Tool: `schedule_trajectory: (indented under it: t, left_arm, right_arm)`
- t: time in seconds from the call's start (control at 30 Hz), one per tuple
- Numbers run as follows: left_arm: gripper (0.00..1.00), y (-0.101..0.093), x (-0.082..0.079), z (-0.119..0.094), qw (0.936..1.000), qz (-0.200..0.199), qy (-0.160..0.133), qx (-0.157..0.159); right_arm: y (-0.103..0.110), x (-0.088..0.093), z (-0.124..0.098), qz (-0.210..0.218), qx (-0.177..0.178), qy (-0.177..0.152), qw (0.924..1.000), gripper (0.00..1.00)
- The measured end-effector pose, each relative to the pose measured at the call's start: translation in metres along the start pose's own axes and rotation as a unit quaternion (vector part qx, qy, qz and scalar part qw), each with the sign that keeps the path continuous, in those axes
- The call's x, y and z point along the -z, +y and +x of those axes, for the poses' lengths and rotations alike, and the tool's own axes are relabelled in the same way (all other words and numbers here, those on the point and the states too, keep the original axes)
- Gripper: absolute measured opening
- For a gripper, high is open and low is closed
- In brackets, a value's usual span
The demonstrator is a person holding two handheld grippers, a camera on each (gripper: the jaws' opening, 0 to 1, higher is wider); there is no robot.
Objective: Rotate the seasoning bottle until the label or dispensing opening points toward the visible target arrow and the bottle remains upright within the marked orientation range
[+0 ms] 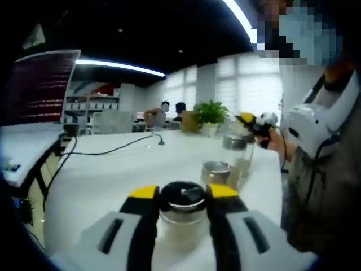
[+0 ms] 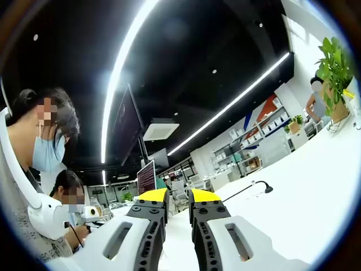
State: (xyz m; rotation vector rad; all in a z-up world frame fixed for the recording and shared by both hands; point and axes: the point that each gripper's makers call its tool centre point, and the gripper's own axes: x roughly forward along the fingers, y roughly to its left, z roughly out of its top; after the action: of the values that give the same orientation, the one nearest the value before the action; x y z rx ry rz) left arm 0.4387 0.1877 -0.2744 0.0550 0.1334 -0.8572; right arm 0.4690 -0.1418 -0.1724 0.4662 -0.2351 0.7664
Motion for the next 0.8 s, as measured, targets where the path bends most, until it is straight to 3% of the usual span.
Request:
schedule_trajectory:
  t: [0.1,0.23,0.37,0.57,0.8]
  left_arm:
    - [0.34,0.0009,-0.0004,0.0019,0.9996,-0.005,0.007,0.027]
    - [0.34,-0.0027,0.0008,0.0016,0.9977,0.021,0.021,0.061]
    - [0.34,-0.0014,0.0008,0.0037,0.9963,0.028,0.03,0.075]
    - [0.34,-0.0016,0.0006,0.0043,0.9931,0.026,0.026,0.111]
    - [0.34,-0.0056,0.0006,0.0029,0.9908,0.031,0.017,0.131]
  right_arm:
    - [-0.0032,-0.0024,-0.0046,0.005,-0.002,-0.004,1.0,0.12]
    - [-0.0039,-0.0036,-0.0088,0.008,-0.003,-0.007,0.9999,0.12]
    - [-0.0029,-0.0014,-0.0108,0.01,-0.004,-0.008,0.9999,0.12]
    - [-0.0014,-0.0009,-0.0108,0.008,-0.006,-0.007,0.9999,0.12]
    - [0.003,-0.0015,-0.0069,0.003,-0.013,0.0,0.9999,0.13]
